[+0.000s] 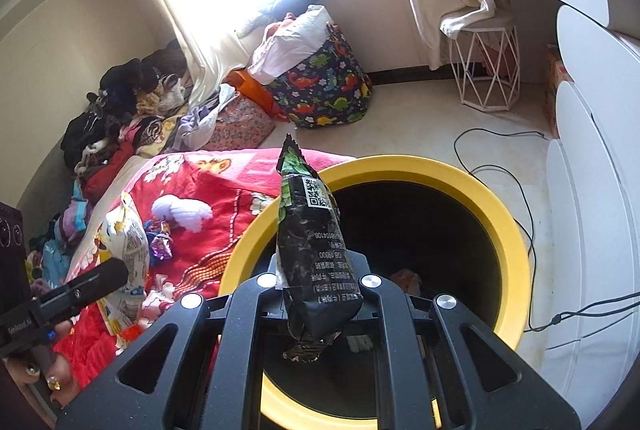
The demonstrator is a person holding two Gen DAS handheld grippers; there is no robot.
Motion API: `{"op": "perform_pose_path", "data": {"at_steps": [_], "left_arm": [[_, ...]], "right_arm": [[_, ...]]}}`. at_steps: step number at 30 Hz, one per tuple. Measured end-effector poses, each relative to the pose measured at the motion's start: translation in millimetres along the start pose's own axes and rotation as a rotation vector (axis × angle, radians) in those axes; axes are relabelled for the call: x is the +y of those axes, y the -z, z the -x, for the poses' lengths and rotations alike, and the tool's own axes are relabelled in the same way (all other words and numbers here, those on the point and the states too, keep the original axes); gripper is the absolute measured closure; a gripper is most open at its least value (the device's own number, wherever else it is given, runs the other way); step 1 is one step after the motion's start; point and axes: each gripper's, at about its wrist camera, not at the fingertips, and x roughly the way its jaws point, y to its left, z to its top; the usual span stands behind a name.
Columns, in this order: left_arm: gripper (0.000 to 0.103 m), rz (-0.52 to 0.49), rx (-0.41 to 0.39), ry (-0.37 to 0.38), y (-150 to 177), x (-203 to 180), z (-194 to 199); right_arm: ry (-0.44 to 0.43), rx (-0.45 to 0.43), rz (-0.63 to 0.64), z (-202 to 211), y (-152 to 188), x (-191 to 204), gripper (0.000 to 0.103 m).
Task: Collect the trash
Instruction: 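Open both grippers to drop the wrapper and snack bag into the bin, then move both grippers back toward the red plastic bags on the bedspread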
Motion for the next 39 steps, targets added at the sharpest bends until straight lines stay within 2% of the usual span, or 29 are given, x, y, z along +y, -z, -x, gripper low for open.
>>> {"op": "perform_pose_path", "data": {"at_steps": [10,11,12,13,14,16,18,22,28,39], "left_arm": [[0.07,-0.012,0.063,0.022,-4,-10,-36],[0.07,-0.011,0.067,0.022,-5,-11,-40],[0.07,-0.008,0.071,0.02,-7,-11,-43],[0.066,-0.004,0.076,0.02,-9,-11,-46],[0.061,-0.001,0.074,0.02,-11,-12,-47],[0.035,0.006,0.057,0.012,-14,-10,-45],[0.03,0.007,0.036,0.001,-16,-10,-42],[0.013,-0.005,-0.006,-0.036,-17,-9,-30],[0.011,-0.035,-0.083,-0.111,-17,-6,-5],[0.011,-0.032,-0.183,-0.196,-20,8,34]], "right_arm": [[0.02,0.022,-0.048,-7,1,-23,0.091],[0.019,0.025,-0.056,-7,2,-25,0.089],[0.015,0.029,-0.066,-8,2,-27,0.084],[0.017,0.029,-0.075,-8,3,-29,0.078],[0.024,0.028,-0.086,-8,4,-31,0.067],[0.027,0.024,-0.093,-6,4,-33,0.06],[0.038,0.018,-0.089,-5,4,-34,0.051],[0.054,-0.006,-0.069,0,3,-30,0.043],[0.064,-0.058,-0.007,11,-1,-13,0.033],[0.023,-0.11,0.097,24,-6,30,0.027]]}}
